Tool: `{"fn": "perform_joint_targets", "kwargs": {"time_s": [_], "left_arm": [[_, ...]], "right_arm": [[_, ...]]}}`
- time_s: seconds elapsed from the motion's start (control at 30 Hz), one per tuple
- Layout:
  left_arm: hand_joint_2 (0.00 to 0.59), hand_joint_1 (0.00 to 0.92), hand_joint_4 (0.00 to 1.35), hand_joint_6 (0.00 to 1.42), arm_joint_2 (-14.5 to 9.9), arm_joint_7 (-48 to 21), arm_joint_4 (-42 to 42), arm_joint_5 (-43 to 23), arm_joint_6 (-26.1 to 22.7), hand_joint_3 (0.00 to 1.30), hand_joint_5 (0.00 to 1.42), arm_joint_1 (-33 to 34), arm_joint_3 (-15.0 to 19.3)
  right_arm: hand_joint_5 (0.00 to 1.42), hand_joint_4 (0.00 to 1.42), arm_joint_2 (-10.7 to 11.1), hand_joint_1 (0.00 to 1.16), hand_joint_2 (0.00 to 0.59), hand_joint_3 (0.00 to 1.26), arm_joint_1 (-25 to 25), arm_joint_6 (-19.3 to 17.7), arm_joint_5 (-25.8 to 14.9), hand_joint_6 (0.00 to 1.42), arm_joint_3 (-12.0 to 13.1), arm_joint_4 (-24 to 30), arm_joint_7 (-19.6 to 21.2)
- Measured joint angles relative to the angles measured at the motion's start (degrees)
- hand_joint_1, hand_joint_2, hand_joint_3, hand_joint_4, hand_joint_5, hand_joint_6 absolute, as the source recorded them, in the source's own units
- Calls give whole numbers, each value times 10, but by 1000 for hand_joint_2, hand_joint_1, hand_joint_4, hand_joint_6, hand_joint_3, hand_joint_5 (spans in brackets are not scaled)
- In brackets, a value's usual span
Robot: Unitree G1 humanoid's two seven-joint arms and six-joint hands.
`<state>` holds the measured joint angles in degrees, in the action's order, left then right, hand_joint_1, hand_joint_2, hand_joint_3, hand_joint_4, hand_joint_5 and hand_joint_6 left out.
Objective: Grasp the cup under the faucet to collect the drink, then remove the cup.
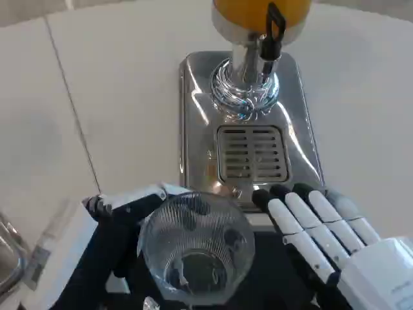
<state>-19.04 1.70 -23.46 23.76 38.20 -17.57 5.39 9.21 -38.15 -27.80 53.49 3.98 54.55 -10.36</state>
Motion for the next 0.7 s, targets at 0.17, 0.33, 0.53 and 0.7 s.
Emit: {"fn": "perform_joint_targets", "kwargs": {"time_s": [0.17, 0.33, 0.53, 0.7], "left_arm": [[0, 653, 1077, 1424, 4, 0, 7, 10, 7, 1208, 1407, 1, 2], [0, 657, 1077, 1424, 9, 0, 12, 11, 7, 1208, 1407, 0, 2], [0, 658, 1077, 1424, 13, 0, 16, 11, 7, 1208, 1407, 0, 2], [0, 658, 1077, 1424, 21, 0, 35, 18, 5, 1208, 1407, 7, 6]], "right_arm": [[0, 0, -2, 162, 582, 0, -1, 9, 5, 0, -4, 4, -5], [0, 0, -3, 168, 581, 0, -6, 13, 11, 0, -6, 11, -6], [0, 0, -3, 174, 580, 0, -6, 15, 13, 0, -9, 14, -6], [0, 0, -6, 179, 584, 0, -7, 24, 14, 0, -4, 14, -7]]}}
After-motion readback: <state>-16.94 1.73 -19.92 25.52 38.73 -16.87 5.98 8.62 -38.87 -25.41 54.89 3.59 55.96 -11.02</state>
